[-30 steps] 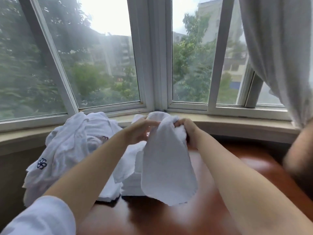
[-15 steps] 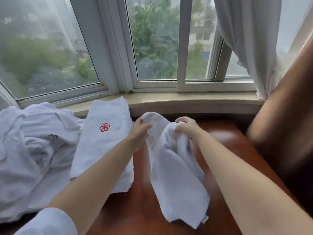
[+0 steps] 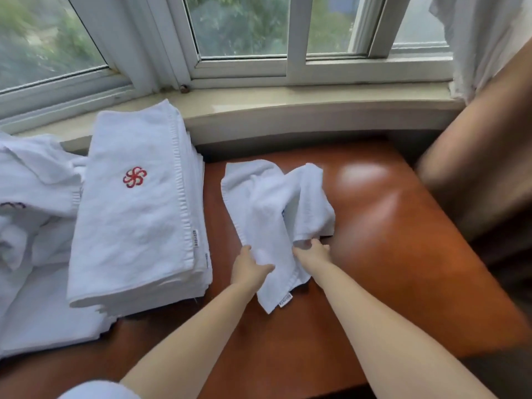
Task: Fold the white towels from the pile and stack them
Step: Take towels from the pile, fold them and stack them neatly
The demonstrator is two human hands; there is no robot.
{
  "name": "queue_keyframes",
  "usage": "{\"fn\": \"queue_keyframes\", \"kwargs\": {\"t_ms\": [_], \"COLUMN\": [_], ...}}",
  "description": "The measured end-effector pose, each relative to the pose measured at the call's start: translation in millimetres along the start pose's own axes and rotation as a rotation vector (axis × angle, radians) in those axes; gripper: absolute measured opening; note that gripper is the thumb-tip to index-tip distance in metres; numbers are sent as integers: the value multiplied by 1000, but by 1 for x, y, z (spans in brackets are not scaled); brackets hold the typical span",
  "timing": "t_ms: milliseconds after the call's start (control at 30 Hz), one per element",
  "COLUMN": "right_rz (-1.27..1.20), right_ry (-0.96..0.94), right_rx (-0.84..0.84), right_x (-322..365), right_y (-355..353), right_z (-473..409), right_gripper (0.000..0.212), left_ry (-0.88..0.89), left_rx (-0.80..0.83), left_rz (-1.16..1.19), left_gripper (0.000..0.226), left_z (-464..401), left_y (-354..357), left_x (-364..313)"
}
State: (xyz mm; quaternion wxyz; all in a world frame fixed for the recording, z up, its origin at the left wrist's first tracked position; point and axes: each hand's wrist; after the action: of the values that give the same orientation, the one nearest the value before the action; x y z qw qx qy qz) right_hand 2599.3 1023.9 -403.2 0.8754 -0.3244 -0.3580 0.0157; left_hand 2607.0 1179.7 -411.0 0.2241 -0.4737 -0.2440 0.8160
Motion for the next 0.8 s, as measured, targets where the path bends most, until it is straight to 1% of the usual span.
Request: {"fn": "queue_keyframes", "kwargs": {"t_ms": [33, 100, 167, 200, 233, 333, 400, 433, 533, 567, 667, 733, 800], "right_rz": [-23, -154, -299, -343, -369, -380, -393, -415, -515, -563, -695, -803, -816], "right_ry": [10, 41, 60, 58, 46, 19, 55, 85, 168, 173, 171, 208, 230], "right_rx": [-4, -25, -52, -56, -45, 40, 66, 61, -21, -58, -148, -207, -313], "right_x": [0, -1, -2, -4, -6, -7, -6, -5, 3, 6, 7, 1, -8], "right_y": [3, 10, 19, 24, 28, 35, 35, 35, 37, 37, 30, 22, 12], "right_z": [3, 11, 21, 25, 29, 30, 27, 27, 24, 23, 18, 16, 10], "right_gripper": [70, 64, 46, 36, 31, 40, 28, 22, 16, 18, 26, 26, 19], "left_ry": [33, 110, 156, 165, 173, 191, 181, 158, 15, -34, -185, -300, -423], "left_rx": [2, 2, 11, 21, 24, -31, -83, -100, -86, -83, -100, -122, -149], "left_rz": [-22, -80, -94, -74, -37, 109, 173, 205, 343, 396, 511, 556, 656], "left_gripper": [81, 71, 62, 61, 60, 62, 63, 64, 66, 62, 31, 25, 19], "left_z": [-2, -6, -5, -3, -1, 5, 9, 12, 18, 19, 22, 25, 28], "left_y": [-2, -4, -5, -4, -3, -2, -4, -5, -7, -7, -10, -12, -14], "left_x": [4, 12, 21, 26, 31, 43, 50, 53, 54, 52, 46, 46, 45]}}
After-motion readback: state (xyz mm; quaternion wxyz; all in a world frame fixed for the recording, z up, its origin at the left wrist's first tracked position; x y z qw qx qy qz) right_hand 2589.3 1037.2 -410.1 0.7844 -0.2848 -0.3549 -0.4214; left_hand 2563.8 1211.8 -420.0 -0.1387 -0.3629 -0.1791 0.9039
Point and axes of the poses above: each hand's wrist, its own z-axis away from the middle knuckle, its own y-axis out of the palm, x = y × z, and after that the axes turned 12 degrees about -x, right-handed
